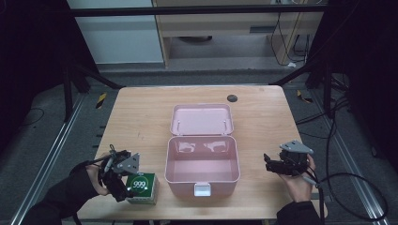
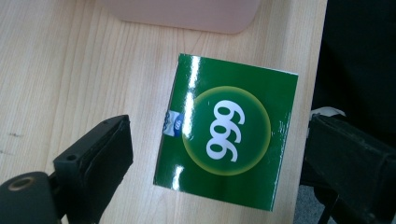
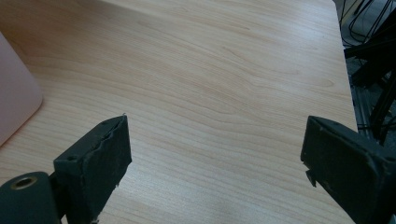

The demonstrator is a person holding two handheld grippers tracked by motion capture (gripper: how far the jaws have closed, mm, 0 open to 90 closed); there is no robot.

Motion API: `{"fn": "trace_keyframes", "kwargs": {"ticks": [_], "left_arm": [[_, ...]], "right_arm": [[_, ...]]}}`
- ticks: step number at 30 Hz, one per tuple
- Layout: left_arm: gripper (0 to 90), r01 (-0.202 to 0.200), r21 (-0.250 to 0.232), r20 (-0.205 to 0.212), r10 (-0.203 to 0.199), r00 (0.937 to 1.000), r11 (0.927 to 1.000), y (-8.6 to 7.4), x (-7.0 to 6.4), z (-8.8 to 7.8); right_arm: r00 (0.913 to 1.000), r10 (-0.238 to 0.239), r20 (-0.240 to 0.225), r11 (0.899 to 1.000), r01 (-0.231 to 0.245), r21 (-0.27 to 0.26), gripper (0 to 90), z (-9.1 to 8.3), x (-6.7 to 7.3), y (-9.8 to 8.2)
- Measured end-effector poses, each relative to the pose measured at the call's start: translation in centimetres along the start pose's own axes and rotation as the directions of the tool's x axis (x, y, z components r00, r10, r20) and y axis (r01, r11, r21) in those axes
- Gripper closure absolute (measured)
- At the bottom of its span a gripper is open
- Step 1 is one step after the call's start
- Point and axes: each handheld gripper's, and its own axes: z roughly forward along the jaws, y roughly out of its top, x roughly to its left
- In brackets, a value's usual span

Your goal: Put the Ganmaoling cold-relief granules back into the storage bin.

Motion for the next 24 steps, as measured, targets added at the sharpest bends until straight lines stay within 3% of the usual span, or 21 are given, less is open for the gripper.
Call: {"fn": "trace_keyframes", "kwargs": {"ticks": [10,24], "left_arm": [[6.0,-0.049,0.029,0.03,0.048,0.9984,0.9984,0.5,-0.1,1.2],[5.8,-0.063,0.084,0.062,0.058,0.9964,0.9945,0.5,0.4,2.8]], "right_arm": [[1.0,-0.001,0.001,1.0,0.001,0.016,8.4,0.1,0.1,0.0],[1.0,-0.009,0.003,0.999,0.009,0.04,7.5,0.4,0.2,-0.1]]}}
